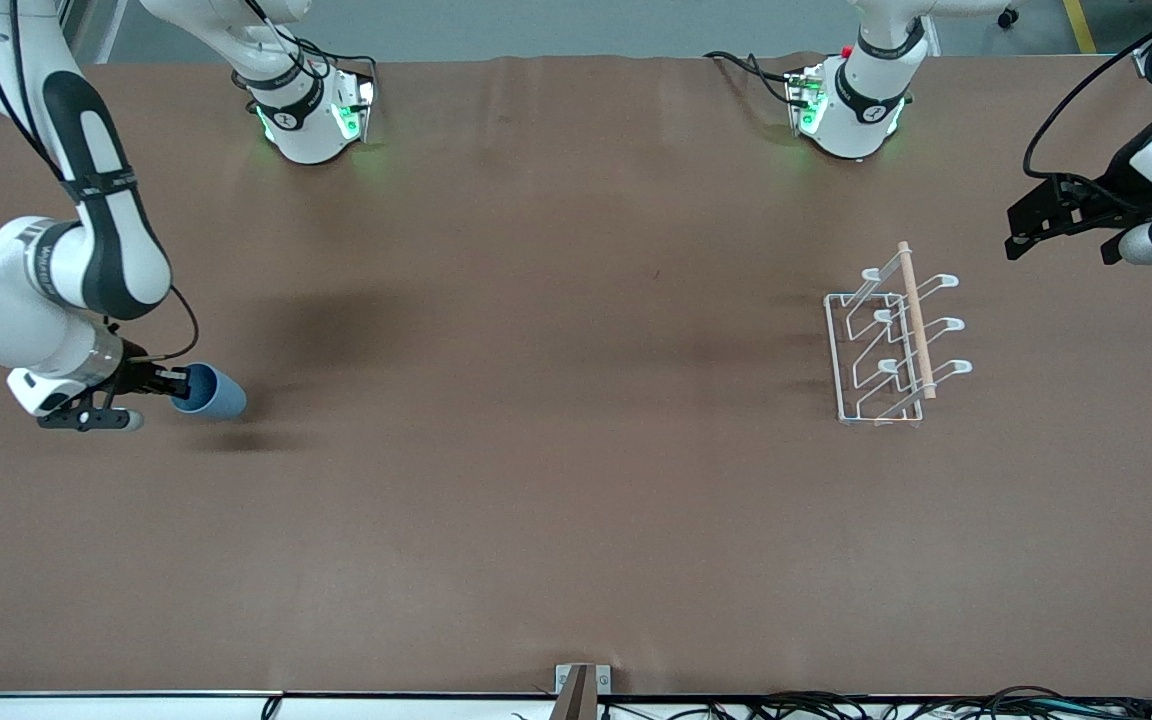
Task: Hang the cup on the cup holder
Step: 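Close the right gripper on the blue cup's rim, then lift the blue cup and carry it toward the table middle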
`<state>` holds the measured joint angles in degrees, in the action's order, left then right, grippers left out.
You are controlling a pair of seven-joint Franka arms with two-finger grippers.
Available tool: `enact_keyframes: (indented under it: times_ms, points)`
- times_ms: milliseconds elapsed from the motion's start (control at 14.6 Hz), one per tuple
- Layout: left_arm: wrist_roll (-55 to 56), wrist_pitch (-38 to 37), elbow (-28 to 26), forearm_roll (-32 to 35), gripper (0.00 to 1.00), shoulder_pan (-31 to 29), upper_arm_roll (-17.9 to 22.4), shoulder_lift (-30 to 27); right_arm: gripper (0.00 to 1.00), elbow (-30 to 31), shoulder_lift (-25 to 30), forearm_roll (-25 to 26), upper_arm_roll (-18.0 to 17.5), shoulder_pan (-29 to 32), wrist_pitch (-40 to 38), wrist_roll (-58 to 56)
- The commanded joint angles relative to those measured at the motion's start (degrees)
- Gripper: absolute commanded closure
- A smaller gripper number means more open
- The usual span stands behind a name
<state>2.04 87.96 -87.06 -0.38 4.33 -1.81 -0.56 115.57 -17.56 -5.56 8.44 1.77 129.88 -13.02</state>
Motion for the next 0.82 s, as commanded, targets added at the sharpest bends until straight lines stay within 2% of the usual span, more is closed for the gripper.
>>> enact_keyframes:
  times_ms: [0, 137, 412, 481, 619, 756]
  points:
    - [-0.46, -0.33, 1.19, 0.47, 0.00, 0.07, 0.06, 0.47, 1.00, -3.59, 4.01, -1.46, -0.88, -0.18, -6.91, -0.87]
    - [-0.72, -0.25, 1.28, 0.47, 0.00, 0.33, -0.03, 0.47, 0.98, -3.42, 8.84, -3.82, -1.40, -1.58, -11.82, -0.87]
    - [-1.16, -0.33, 1.28, 0.55, 0.00, 0.60, -0.21, 0.30, 1.00, -3.16, 13.69, -21.12, -3.43, -2.20, -21.85, -1.39]
    - [-1.16, -0.25, 1.28, 0.55, 0.00, 0.60, -0.21, 0.30, 1.00, -2.81, 14.22, -23.68, -3.86, -2.81, -23.17, -1.39]
    - [-0.90, -0.25, 1.28, 0.47, 0.00, 0.60, -0.21, 0.38, 1.00, -1.76, 14.31, -32.45, -5.18, -3.17, -25.28, -1.56]
    - [-0.46, -0.33, 1.28, 0.47, 0.00, 0.68, -0.21, 0.30, 1.00, 0.25, 14.14, -38.44, -7.81, -3.35, -24.68, -4.19]
